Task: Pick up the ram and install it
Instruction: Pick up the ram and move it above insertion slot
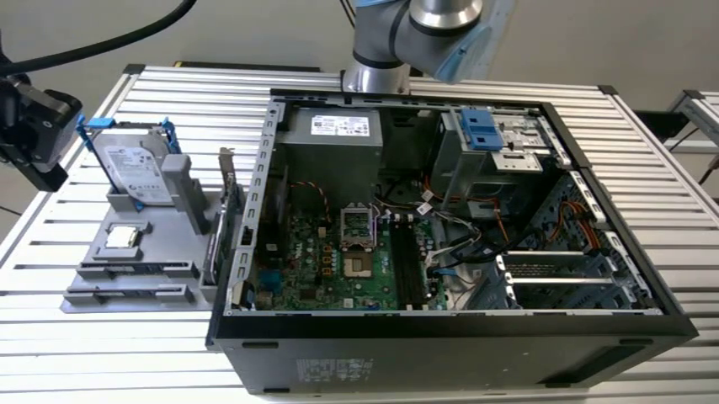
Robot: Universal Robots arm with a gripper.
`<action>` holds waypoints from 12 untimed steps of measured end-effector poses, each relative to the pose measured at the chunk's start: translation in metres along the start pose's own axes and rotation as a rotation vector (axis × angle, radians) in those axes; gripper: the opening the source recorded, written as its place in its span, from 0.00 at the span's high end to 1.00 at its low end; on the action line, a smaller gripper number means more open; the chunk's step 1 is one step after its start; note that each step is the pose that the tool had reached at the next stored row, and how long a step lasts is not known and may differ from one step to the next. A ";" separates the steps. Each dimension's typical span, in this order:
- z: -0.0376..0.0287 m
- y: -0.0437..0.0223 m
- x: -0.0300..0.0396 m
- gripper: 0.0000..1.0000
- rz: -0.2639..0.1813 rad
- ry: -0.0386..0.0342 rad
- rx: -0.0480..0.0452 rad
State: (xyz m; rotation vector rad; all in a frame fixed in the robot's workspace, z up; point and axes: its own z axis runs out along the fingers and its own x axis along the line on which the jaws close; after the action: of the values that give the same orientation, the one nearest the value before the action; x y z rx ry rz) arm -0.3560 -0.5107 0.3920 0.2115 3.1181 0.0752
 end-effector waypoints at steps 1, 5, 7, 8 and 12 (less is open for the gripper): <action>0.0000 0.0000 0.0000 1.00 0.005 -0.0003 0.0000; 0.0000 0.0000 0.0002 1.00 0.024 -0.0012 0.0003; 0.0000 0.0000 0.0002 1.00 0.032 -0.0016 0.0003; 0.0000 0.0000 0.0002 1.00 0.037 -0.0019 0.0005; 0.0000 -0.0001 0.0003 1.00 0.055 -0.0027 0.0007</action>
State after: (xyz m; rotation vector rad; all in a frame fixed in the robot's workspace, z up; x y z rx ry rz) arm -0.3563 -0.5107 0.3920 0.2965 3.1099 0.0745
